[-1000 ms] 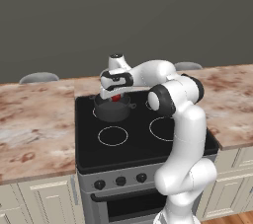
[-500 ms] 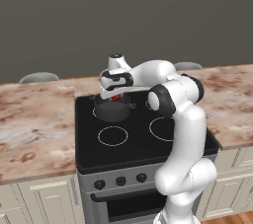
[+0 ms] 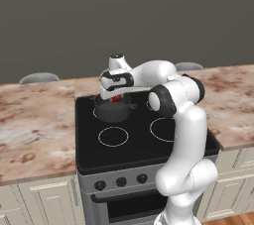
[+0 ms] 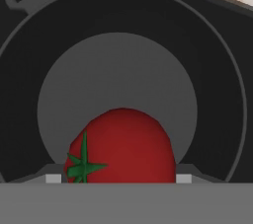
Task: Turn on the burner for the pot on the stove. Wait thirty seconds for the pot to heat up. Then add the tomato to the pot.
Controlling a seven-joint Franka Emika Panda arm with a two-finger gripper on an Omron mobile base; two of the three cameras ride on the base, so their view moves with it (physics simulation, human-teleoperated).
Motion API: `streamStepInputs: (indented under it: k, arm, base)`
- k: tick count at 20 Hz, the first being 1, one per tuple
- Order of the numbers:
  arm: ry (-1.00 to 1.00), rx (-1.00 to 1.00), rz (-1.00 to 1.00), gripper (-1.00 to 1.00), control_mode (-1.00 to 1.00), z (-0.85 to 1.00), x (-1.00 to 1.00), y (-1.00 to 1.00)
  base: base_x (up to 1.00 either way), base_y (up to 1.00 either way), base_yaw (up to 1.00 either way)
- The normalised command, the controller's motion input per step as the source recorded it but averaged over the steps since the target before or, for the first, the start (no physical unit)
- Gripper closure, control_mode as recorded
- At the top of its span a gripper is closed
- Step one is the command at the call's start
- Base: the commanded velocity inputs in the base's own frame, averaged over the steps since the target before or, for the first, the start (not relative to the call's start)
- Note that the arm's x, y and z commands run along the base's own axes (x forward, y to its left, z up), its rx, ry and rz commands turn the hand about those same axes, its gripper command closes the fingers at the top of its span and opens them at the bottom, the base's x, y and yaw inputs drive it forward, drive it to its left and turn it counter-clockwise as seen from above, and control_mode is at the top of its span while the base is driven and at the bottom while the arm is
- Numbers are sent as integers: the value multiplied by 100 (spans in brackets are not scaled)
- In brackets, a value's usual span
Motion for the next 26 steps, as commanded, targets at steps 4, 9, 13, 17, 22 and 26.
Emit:
streamStepInputs:
  k: [4, 9, 13, 17, 22, 26]
  arm:
    - [0, 0, 0, 100, -100, 0, 0, 0]
    - [0, 0, 0, 100, -100, 0, 0, 0]
    - [0, 0, 0, 100, -100, 0, 0, 0]
    - [0, 0, 0, 100, -100, 0, 0, 0]
    - [0, 0, 0, 100, -100, 0, 0, 0]
    - [0, 0, 0, 100, -100, 0, 0, 0]
  base:
    - [0, 0, 0]
    - [0, 0, 0]
    - [0, 0, 0]
    - [0, 0, 0]
    - [0, 0, 0]
    - [0, 0, 0]
